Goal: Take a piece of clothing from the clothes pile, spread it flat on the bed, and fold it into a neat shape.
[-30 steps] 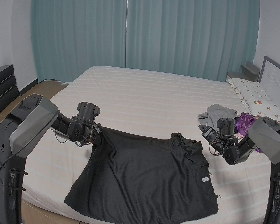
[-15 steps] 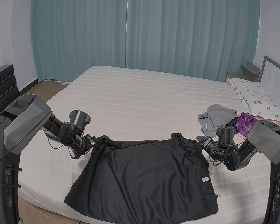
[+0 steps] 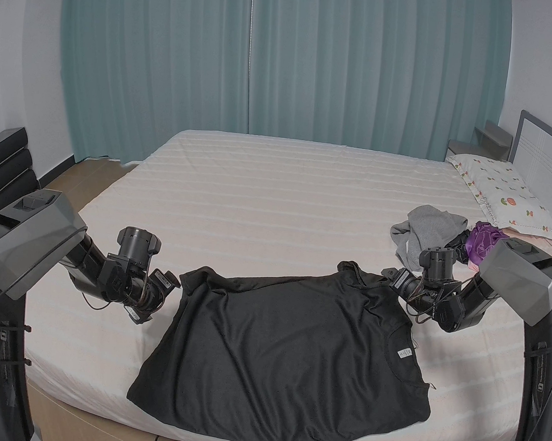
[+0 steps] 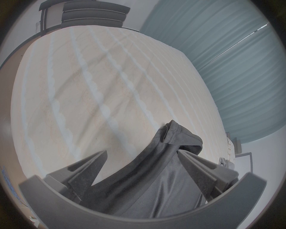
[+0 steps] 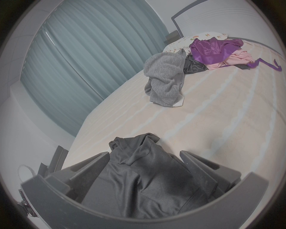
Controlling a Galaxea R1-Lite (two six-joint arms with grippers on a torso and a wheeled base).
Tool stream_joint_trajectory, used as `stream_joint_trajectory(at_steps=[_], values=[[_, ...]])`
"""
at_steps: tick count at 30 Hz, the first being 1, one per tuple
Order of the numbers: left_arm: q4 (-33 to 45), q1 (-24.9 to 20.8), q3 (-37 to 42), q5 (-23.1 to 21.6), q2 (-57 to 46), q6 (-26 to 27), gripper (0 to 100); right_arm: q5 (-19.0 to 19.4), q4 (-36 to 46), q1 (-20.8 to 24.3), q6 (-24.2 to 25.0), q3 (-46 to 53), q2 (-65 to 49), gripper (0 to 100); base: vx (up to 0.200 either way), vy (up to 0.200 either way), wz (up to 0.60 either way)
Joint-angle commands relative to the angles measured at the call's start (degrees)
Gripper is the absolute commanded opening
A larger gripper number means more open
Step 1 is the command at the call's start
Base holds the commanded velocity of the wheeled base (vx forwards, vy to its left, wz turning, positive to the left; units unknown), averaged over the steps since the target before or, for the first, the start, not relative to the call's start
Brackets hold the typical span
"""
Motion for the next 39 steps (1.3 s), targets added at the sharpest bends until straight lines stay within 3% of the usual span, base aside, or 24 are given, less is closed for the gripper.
stream_joint_trajectory(at_steps=[1, 10, 11, 20, 24, 29, 33, 39], values=[[-1.6, 0.0, 3.2, 0.0, -0.6, -0.7, 100, -0.3, 0.8, 0.1, -0.9, -2.5, 2.8, 100, 0.0, 0.0, 0.0], [-3.7, 0.3, 7.3, -0.1, -2.0, -0.7, 100, -0.5, 3.2, 0.6, -4.0, -10.6, 8.8, 100, 0.0, 0.0, 0.0], [-3.9, 0.3, 7.6, -0.1, -2.0, -0.7, 100, -0.5, 3.4, 0.6, -4.0, -11.0, 8.9, 0, 0.0, 0.0, 0.0], [-4.8, 0.3, 8.0, 0.0, -1.9, -0.7, 100, -0.9, 2.7, 0.3, -3.1, -14.5, 8.2, 0, 0.0, 0.0, 0.0], [-4.9, 0.4, 7.9, 0.1, -1.8, -0.8, 100, -6.8, 2.2, -1.0, -1.4, -22.0, 8.9, 0, 0.0, 0.0, 0.0], [-6.0, 0.4, 7.0, 0.2, -1.4, -2.2, 100, -7.9, 2.3, -2.0, -1.3, -24.4, 10.0, 0, 0.0, 0.0, 0.0], [-9.7, 1.1, 4.1, 0.6, -0.5, -2.5, 100, -8.0, 2.2, -2.3, -1.2, -24.2, 11.6, 0, 0.0, 0.0, 0.0], [-9.1, 1.1, -3.4, 0.8, 3.2, -2.0, 100, -8.4, 2.1, -2.3, -1.2, -23.1, 11.8, 0, 0.0, 0.0, 0.0]])
